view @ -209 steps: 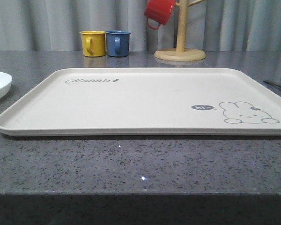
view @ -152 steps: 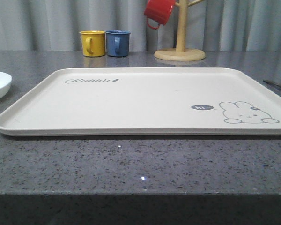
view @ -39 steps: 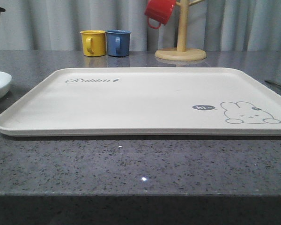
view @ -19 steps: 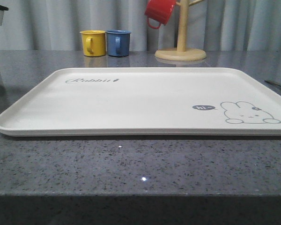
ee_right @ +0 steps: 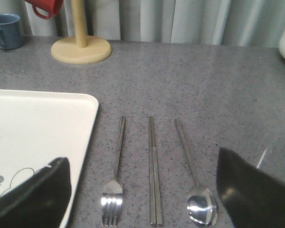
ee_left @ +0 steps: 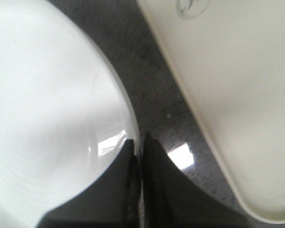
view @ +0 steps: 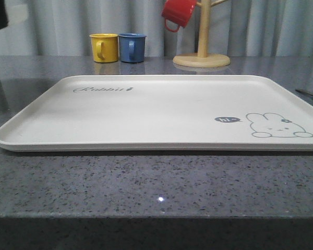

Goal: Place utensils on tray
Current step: 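Move the left gripper to the white plate's rim and grasp it, then lift the white plate with the left gripper and lower it onto the tray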

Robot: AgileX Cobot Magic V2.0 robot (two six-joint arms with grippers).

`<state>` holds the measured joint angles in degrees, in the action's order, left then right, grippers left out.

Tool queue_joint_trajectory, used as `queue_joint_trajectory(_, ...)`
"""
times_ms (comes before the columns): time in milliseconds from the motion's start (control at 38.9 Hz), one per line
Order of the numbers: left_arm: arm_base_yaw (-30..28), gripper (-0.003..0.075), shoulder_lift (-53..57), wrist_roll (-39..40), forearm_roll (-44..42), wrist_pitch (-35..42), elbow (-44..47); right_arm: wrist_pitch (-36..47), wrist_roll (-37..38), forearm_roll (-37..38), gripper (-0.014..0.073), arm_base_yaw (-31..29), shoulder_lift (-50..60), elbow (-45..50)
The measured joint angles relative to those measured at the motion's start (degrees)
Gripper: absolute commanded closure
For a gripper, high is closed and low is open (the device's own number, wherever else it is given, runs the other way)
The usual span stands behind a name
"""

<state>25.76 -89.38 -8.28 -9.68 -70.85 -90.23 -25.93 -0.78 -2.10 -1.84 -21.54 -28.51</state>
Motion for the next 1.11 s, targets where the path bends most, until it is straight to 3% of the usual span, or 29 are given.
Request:
queue_joint_trajectory(257,15.60,0.0738,-1.92,1.87,-0.26,-0.50,-6.25,0.00,0.00,0.00,-0.0048,0.00,0.00,0.00)
queue_joint_trajectory(463,22.83,0.0738,-7.24,2.07,0.24,-0.63,-6.87,0.00,0.00,0.00,-0.0048,0.00,0.00,0.00)
queue_joint_trajectory(1106,23.64,0.0736,-18.76,2.21,4.91,-0.01,-6.87,0.00,0.00,0.00,-0.0048,0.00,0.00,0.00)
